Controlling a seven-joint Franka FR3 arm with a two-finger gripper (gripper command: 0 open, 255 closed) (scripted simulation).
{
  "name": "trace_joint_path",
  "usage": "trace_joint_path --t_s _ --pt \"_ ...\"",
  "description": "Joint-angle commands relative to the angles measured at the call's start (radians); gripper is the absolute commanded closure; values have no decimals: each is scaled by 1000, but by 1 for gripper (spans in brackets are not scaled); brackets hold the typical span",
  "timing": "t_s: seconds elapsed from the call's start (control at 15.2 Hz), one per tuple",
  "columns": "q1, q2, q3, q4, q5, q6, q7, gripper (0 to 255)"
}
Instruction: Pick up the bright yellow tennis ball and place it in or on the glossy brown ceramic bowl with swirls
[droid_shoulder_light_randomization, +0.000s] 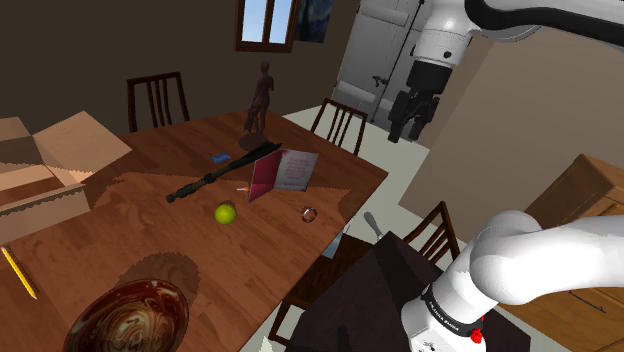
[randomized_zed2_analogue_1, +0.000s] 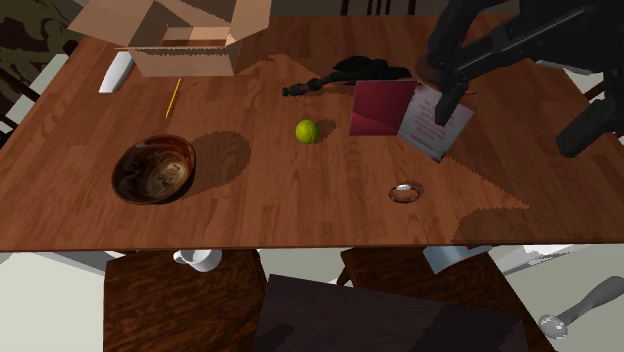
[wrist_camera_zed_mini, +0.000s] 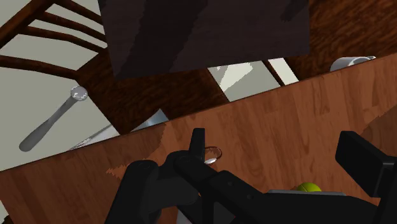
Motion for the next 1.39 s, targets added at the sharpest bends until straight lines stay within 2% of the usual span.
trace_joint_path --t_s 0.0,0.66,1.32 --pt "0 0 0 0 0 0 0 0" --pt "24 215 117 -83 53 332 116 0" --pt "36 544 218 -20 31 627 249 0"
